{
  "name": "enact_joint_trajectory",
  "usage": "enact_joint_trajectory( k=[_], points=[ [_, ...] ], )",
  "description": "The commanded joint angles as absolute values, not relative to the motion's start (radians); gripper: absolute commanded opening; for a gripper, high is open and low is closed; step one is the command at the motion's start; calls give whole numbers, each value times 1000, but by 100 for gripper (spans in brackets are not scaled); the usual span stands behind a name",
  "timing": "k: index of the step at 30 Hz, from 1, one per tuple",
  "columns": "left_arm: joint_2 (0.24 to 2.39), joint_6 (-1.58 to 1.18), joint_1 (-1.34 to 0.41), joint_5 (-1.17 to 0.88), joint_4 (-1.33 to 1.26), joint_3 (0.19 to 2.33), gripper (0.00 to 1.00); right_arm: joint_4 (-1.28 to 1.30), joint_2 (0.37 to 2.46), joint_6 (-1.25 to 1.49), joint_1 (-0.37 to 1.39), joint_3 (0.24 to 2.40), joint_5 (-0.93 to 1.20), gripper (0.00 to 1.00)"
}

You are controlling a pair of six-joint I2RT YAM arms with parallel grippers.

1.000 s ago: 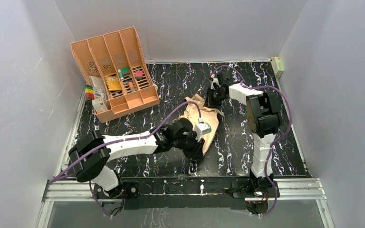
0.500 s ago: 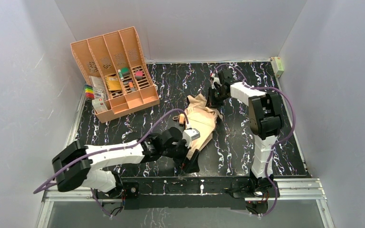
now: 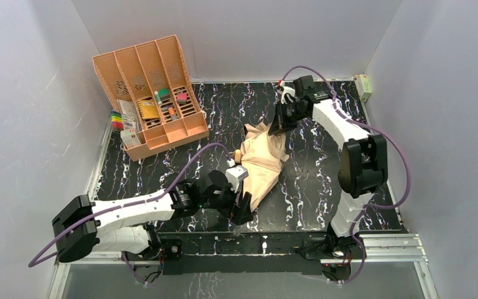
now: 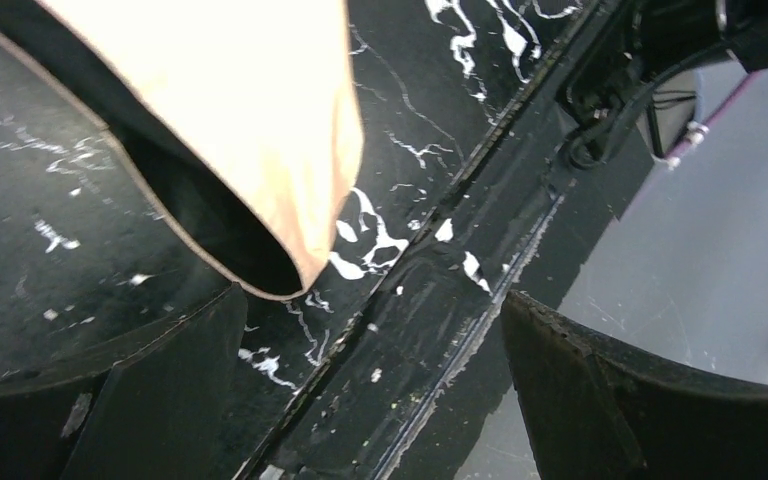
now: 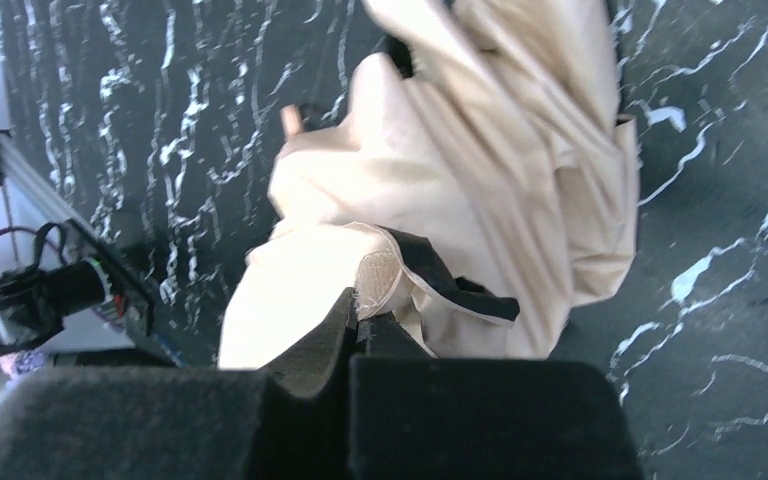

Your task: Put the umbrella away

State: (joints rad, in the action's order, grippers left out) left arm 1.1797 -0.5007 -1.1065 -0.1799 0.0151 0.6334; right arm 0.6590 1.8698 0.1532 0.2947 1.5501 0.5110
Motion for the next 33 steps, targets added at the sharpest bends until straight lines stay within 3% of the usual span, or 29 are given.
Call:
enact_joint_trajectory(
  k=[1, 8, 12, 23, 28, 33],
  points=[
    [1085, -558, -1090, -22, 45, 599, 98, 761, 1723, 153, 295, 1546, 612, 1],
    [984, -616, -996, 4, 5, 524, 98, 821, 1493, 224, 347, 1386, 678, 0],
    [1010, -633, -927, -38, 5, 517, 98, 806, 1374, 327, 464, 1256, 686, 0],
    [1076, -640, -867, 19, 29, 539, 73, 551, 1122, 736, 845, 862, 610, 0],
    [1148, -641, -865, 20, 9, 523, 61, 384, 1186, 807, 1010, 756, 580, 6],
    [1285, -624, -864, -42, -87, 537, 53, 438, 1261, 779, 1060, 739, 448, 8]
  ],
)
